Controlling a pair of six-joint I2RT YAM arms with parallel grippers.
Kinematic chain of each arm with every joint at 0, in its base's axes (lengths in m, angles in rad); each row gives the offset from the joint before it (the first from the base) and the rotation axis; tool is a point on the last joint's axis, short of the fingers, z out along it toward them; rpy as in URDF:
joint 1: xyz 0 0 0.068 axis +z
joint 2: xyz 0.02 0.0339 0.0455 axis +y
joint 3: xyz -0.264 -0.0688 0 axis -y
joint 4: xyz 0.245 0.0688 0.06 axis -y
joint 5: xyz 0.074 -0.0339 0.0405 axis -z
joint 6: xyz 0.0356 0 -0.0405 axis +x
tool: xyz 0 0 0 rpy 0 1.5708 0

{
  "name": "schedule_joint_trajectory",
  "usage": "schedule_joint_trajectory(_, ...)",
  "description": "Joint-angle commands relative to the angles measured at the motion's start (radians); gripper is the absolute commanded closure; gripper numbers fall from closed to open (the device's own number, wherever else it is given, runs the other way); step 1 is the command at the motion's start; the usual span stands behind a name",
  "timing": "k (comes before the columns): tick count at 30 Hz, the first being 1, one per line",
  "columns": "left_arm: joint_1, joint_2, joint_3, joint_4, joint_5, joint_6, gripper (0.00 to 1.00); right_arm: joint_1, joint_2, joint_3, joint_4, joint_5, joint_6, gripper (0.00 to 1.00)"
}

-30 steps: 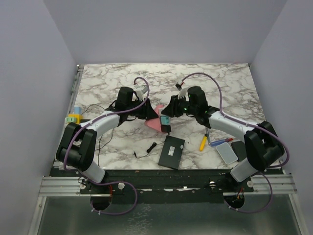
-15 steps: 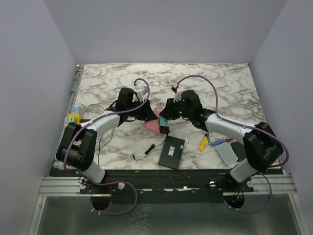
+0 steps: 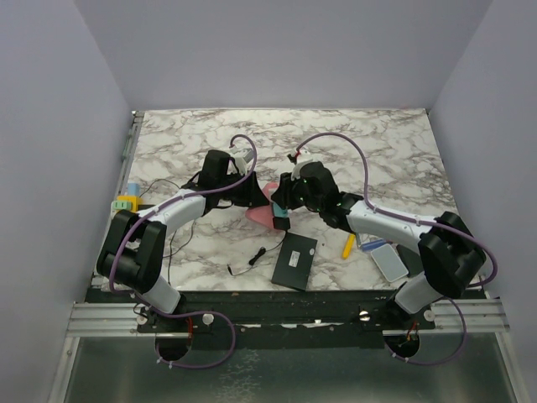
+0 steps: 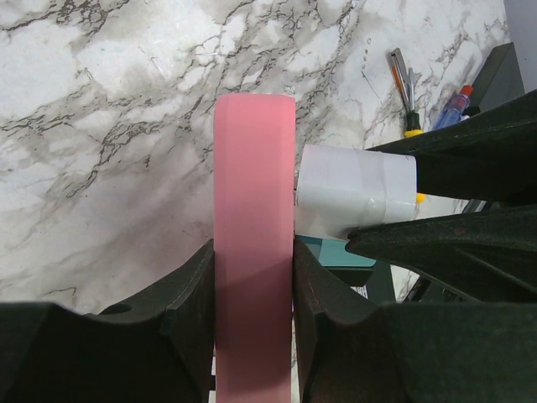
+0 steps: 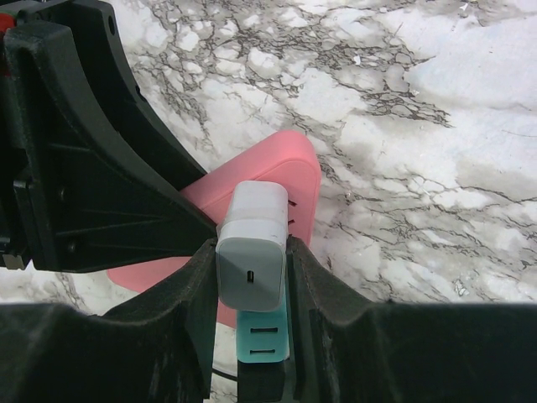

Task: Pull the plug off the socket
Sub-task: Remove the plug from the socket.

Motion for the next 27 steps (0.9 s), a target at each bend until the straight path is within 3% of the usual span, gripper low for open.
schedule_joint_trajectory(1, -0.005, 0.015, 0.026, -0.015, -0.051, 0.033, 1.0, 0.019, -0.038, 0.023, 0.011, 0.026, 0.011, 1.0)
schedule_joint_trajectory(7, -0.005, 0.018, 0.026, -0.017, -0.053, 0.036, 1.0, 0.014, -0.053, 0.031, 0.01, 0.001, 0.013, 1.0)
schedule_joint_trajectory(20, -0.006, 0.022, 0.028, -0.019, -0.042, 0.037, 1.0, -0.144, -0.055, -0.017, 0.118, -0.414, 0.111, 1.0)
schedule_joint_trajectory(27, -0.006, 0.025, 0.029, -0.019, -0.041, 0.04, 1.0, -0.154, -0.035, -0.018, 0.138, -0.485, 0.121, 1.0)
